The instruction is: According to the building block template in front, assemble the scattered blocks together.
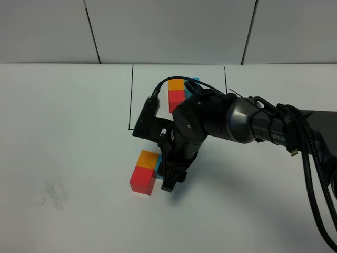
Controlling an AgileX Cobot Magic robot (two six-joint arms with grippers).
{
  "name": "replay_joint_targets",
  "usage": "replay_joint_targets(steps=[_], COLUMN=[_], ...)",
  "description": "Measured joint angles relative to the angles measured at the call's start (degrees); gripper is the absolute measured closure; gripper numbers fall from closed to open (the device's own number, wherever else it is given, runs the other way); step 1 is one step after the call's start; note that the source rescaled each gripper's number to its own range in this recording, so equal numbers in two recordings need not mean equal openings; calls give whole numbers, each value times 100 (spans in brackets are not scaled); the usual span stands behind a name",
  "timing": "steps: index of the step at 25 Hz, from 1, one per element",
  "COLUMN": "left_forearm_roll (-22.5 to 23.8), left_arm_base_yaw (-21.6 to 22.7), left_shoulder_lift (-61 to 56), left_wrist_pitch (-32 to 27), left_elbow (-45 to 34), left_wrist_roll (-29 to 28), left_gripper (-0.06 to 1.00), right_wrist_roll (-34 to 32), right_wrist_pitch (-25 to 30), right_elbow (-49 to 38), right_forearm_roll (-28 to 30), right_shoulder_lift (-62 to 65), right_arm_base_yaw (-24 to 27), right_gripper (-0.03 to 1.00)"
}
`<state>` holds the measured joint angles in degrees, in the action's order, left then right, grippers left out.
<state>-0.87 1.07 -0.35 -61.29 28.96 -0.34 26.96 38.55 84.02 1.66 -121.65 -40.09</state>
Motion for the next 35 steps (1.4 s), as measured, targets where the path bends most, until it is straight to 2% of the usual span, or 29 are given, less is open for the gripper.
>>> replay_joint_targets(steps=[13,15,17,19,21,23,26,35], left_forearm_roll=[0,0,0,0,0,0,0,0], left_arm_base_yaw=[0,0,0,0,0,0,0,0], left_shoulder_lift=[0,0,0,0,0,0,0,0], left_wrist_pitch=[0,0,0,0,0,0,0,0], left_elbow=[0,0,0,0,0,0,0,0], left_wrist_roll=[0,0,0,0,0,0,0,0], left_gripper=[94,94,94,94,94,94,94,94], right_wrist_roll=[-296,-308,-313,-313,-319,-412,-725,-1622], right_wrist_pitch=[891,1025,1170,1302,1395,1457,1518,1649], right_elbow=[0,0,0,0,-11,-11,-11,-130], right_forearm_roll=[292,321,350,355,368,370,370,365], right_shoulder_lift=[601,759,925,1103,1266,1442,1692,2626], right_arm_base_yaw=[396,451,519,604,698,804,977,1588], right_gripper=[29,34,45,60,80,91,95,97])
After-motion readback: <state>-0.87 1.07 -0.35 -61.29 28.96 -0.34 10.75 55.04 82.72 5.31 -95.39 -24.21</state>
